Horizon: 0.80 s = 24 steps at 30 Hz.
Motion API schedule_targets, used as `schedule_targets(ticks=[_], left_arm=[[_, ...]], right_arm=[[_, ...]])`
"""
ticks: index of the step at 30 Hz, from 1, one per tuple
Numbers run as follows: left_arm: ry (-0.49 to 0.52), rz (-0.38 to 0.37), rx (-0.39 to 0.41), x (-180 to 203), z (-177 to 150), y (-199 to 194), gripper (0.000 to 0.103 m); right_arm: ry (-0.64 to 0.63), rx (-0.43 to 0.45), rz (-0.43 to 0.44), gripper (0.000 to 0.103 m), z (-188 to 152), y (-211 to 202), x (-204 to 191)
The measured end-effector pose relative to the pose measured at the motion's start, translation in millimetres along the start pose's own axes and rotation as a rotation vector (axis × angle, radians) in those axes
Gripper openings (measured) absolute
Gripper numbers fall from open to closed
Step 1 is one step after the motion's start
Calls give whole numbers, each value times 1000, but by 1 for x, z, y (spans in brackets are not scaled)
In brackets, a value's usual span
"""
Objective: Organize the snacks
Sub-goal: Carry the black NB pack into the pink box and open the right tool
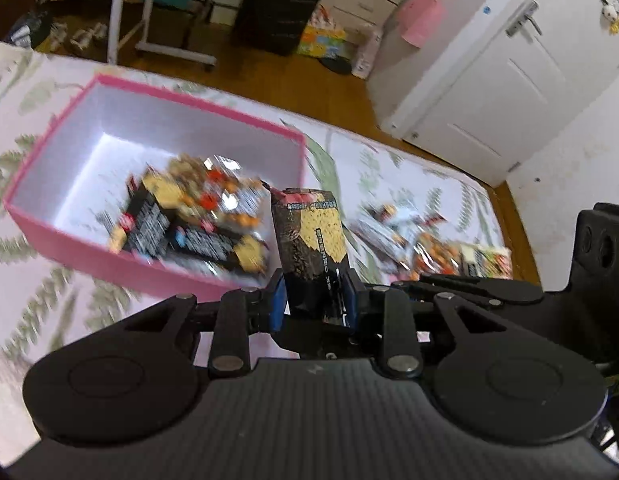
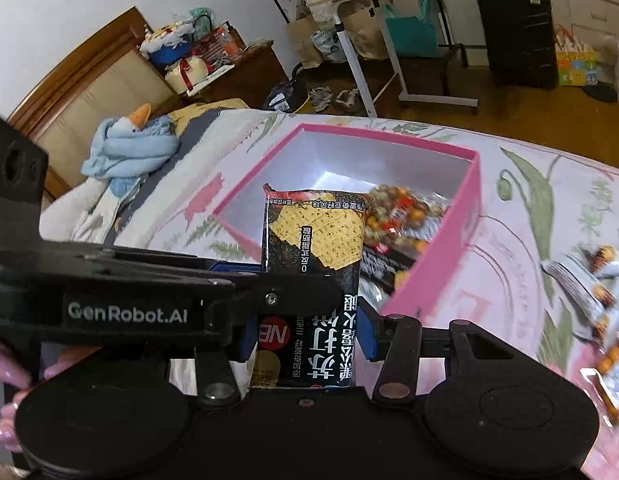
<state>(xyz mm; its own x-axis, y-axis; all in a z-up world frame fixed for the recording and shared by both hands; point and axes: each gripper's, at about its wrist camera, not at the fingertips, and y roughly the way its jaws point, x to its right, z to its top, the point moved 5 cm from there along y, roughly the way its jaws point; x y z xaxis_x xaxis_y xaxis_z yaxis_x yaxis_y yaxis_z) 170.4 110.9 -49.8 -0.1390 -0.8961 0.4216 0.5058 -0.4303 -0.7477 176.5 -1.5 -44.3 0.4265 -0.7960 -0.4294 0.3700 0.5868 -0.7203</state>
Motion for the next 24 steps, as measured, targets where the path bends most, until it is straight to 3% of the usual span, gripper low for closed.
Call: schedule_targets(ticks=[5, 11, 13, 14, 15, 17, 24], left_arm=[[-15, 50, 67, -21, 34, 28, 27], [-30, 84, 62, -49, 58, 77, 27], [-52, 95, 44, -57, 61, 89, 31], [-66, 99, 36, -60, 60, 92, 40], [-83, 98, 29, -64, 58, 94, 47], [-92, 88, 35, -67, 55, 93, 47], [-59, 94, 108, -70, 47, 64, 50]], right_arm=[[-13, 31, -35, 53, 32, 36, 14], [-13, 12, -92, 53, 51, 89, 36], [-9, -1, -98, 56, 50, 101, 40], [-15, -7, -117, 56, 49, 106, 42], [-27, -8, -145, 57, 47, 107, 44], [-53, 5, -192, 63, 44, 104, 45], [-117, 23, -215, 70, 41, 56, 41]])
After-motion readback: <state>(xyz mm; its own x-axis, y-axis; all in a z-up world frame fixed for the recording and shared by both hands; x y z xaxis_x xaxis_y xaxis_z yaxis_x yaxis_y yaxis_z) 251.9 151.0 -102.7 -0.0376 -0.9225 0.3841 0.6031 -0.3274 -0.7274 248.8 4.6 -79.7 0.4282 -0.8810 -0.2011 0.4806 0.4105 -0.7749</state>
